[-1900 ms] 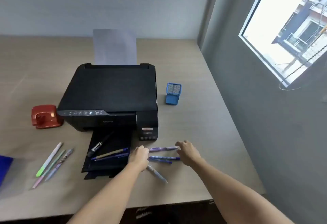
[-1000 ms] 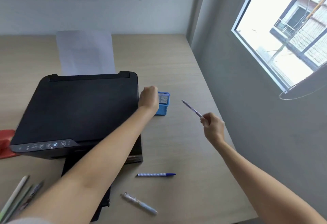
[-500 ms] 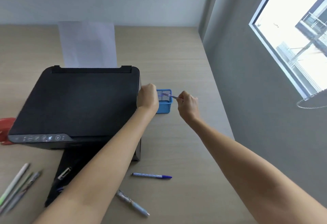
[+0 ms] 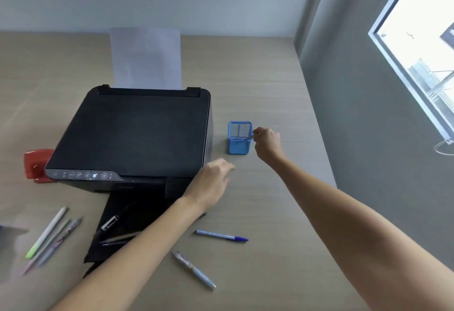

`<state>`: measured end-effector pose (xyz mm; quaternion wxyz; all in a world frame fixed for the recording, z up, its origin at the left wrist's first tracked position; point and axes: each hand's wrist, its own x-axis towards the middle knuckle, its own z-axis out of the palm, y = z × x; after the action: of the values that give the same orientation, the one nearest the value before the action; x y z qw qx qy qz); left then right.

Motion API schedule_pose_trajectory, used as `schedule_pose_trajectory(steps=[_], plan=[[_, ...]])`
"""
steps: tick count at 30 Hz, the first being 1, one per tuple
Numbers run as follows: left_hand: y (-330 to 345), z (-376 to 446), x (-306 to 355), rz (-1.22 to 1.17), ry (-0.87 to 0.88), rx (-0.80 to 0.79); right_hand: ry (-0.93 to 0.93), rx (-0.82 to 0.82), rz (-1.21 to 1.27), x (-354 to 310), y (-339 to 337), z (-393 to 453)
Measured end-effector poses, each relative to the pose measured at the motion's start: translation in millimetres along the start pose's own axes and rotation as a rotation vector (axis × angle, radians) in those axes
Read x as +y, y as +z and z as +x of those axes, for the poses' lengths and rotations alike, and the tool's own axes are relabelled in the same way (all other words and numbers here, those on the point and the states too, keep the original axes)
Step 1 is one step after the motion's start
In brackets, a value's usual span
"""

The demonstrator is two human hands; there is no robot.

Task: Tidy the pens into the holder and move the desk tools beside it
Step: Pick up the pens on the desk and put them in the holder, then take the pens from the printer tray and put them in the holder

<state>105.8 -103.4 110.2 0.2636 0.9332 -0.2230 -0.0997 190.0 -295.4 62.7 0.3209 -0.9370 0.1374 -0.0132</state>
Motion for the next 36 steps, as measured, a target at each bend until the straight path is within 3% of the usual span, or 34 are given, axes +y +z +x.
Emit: schedule_pose_trajectory(steps=[5, 7, 11, 13, 18, 21, 23, 25, 30, 36], plan=[[37.7, -112.2, -43.7, 0.192, -0.091, -0.474, -0.021, -0.033, 0.084, 11.7, 3.6, -39.8], [54.3, -137.9, -64.9, 0.31, -0.125, -0.59, -0.104, -0.134, 0.07, 22.7, 16.2, -79.2], [75.9, -157.4, -90.8, 0.375, -0.148, -0.568, -0.241, -0.614, -0.081, 53.2, 52.9, -163.7], [77.9, -158.1, -95.0, 0.359, -0.158, -0.547, -0.286, -0.648, -0.212, 66.9, 70.7, -188.4], [56.2, -134.8, -58.7, 0.129, -0.226, -0.438, -0.326, -0.487, -0.33, 91.5, 78.2, -192.3], [22.7, -86.6, -14.9, 0.003, -0.125, -0.156, -0.14, -0.387, -0.174, 103.7, 55.9, -172.0], [2.3, -41.0, 5.3, -0.003, -0.055, 0.071, 0.003, -0.233, -0.02, 106.0, 33.9, -156.6], [-12.2, 8.1, 16.5, 0.076, -0.051, 0.201, 0.107, -0.062, 0.118, 101.2, 9.4, -140.0], [-11.2, 107.0, 19.9, 0.206, -0.304, 0.074, 0.129, 0.232, 0.29, 73.5, -34.7, -90.9], [12.8, 133.9, 15.1, 0.237, -0.356, -0.029, 0.07, 0.201, 0.237, 43.7, -39.2, -36.9]])
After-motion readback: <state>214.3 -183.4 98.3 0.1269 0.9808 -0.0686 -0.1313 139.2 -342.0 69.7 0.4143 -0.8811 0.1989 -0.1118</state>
